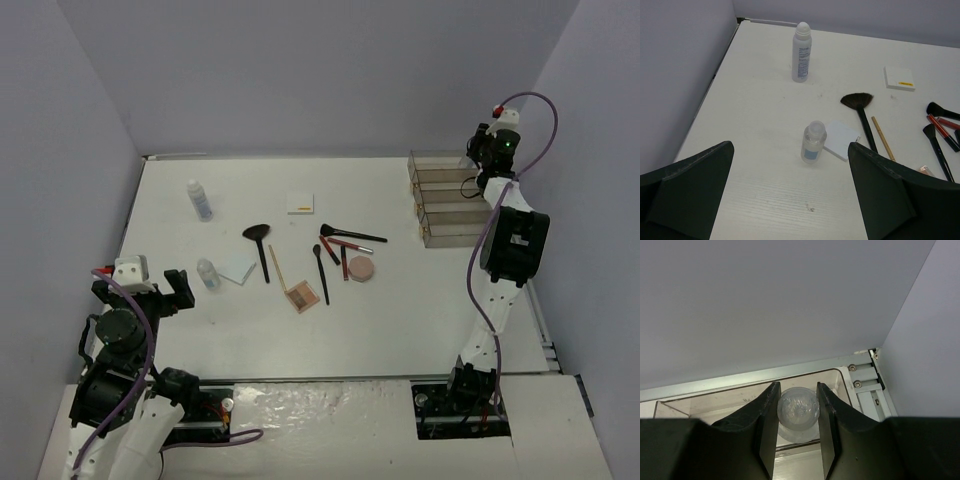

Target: Organize the makeup

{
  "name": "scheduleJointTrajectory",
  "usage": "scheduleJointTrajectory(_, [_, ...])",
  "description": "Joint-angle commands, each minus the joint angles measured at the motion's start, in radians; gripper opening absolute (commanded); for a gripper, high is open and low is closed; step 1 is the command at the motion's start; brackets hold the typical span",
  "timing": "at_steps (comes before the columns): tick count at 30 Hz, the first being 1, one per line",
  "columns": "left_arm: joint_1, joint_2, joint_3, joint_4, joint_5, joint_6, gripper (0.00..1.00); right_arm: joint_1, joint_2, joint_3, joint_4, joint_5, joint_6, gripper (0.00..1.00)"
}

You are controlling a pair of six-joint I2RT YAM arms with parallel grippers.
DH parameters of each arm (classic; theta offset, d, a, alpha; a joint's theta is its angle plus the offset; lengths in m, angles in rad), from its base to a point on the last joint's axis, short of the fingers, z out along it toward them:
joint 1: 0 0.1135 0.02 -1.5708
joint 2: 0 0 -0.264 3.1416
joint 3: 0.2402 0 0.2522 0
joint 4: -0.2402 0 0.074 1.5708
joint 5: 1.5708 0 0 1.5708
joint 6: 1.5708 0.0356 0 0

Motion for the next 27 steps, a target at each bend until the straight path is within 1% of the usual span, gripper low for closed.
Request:
scheduleJointTrajectory(1, [0.007, 0.036, 0.015, 0.076, 0.012, 0.018, 0.97, 0.008, -0.13, 0.017, 0.144, -0.019, -0.01, 0.0])
scheduleJointTrajectory(7, [0.011, 0.039, 0.015, 0.076, 0.017, 0.019, 0.97, 0.007, -0.078, 0.085, 0.081, 0.002, -0.013, 0.0])
scheduleJointTrajectory(16, [0.012, 0.046, 0.015, 0.076, 0.019, 0.019, 0.97, 0.006, -0.01, 0.138, 0.026, 0.047, -0.068, 0.0])
scheduleJointTrajectory(27, [0.014, 0.05, 0.015, 0.075, 0.019, 0.02, 0.97, 0.002, 0.091, 0.248, -0.038, 0.041, -0.091, 0.01])
